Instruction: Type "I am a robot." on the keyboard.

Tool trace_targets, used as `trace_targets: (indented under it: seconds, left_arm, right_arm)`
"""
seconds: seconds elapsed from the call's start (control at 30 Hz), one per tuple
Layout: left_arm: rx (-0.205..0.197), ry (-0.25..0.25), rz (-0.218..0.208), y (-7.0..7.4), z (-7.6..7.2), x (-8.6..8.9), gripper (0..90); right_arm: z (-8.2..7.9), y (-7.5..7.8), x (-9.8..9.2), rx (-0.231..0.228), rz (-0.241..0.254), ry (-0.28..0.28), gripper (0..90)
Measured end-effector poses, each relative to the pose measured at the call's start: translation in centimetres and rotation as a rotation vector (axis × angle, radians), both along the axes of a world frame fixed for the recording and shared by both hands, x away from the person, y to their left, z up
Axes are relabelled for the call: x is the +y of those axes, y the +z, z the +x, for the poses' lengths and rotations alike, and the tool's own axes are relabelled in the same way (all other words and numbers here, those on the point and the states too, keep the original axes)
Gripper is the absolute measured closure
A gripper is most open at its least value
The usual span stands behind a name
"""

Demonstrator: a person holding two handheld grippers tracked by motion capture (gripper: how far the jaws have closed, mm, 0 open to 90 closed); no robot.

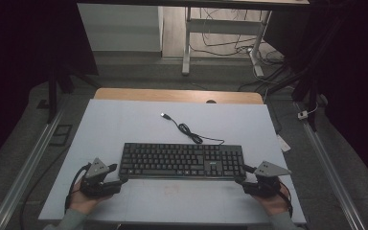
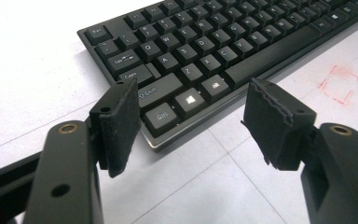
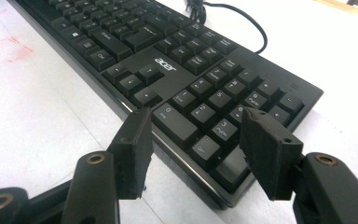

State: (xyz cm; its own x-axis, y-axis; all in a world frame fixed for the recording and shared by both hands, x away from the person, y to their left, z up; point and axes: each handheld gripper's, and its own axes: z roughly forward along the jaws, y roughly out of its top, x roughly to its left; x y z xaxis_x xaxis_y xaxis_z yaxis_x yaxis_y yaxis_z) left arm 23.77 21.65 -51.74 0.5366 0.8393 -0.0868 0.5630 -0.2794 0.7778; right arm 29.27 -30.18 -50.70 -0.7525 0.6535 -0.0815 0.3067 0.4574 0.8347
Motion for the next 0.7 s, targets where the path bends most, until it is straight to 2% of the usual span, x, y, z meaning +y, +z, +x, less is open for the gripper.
trace_targets:
  seconds: [0.7]
  left_arm:
    - [-0.002, 0.007, -0.003, 0.07, 0.29, -0.01, 35.8]
  right_arm:
    - [-0.22, 0.21, -0.09, -0.009, 0.006, -0.002, 44.3]
